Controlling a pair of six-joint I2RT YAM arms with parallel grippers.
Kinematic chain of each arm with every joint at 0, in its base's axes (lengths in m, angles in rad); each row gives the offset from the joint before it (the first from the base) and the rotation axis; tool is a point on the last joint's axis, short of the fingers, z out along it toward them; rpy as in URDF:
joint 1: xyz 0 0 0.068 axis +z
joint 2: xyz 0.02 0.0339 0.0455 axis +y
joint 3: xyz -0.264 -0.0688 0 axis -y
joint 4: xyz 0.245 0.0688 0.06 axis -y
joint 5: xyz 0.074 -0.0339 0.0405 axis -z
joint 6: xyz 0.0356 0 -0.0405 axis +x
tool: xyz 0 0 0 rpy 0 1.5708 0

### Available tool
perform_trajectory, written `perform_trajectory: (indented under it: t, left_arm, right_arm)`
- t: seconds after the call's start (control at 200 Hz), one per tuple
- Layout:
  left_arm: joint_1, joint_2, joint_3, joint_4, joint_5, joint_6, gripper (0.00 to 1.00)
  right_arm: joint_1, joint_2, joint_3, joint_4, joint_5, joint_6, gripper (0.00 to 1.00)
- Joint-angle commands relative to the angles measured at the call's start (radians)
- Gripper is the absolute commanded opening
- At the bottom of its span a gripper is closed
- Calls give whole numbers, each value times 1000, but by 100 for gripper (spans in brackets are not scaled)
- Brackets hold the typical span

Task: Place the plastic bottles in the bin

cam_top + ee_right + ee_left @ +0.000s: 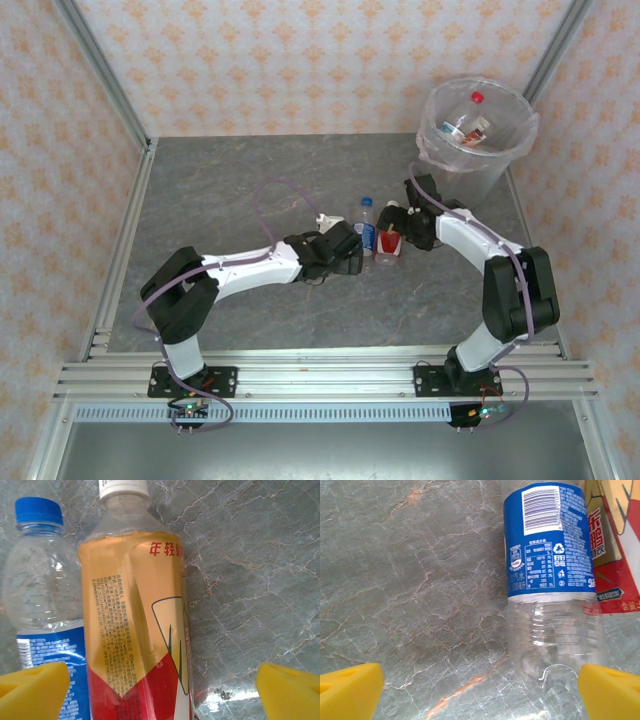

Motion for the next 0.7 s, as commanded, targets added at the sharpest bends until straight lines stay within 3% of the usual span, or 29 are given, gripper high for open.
perform_trajectory:
  t: [0.0, 0.125, 0.425, 0.696]
  left_arm:
    - [0, -42, -25, 20, -35, -28, 100]
    - [1, -55, -34, 3, -26, -11, 100]
    - [1, -77, -60, -6, -32, 2, 100]
    - [1, -54, -39, -12, -32, -10, 100]
  right_arm:
    - [16, 26, 45, -17, 59, 14, 96]
    - [31, 80, 76, -27, 38, 13, 94]
    - [43, 145, 119, -145, 230, -13, 84]
    - [43, 227, 167, -148, 153, -82, 80]
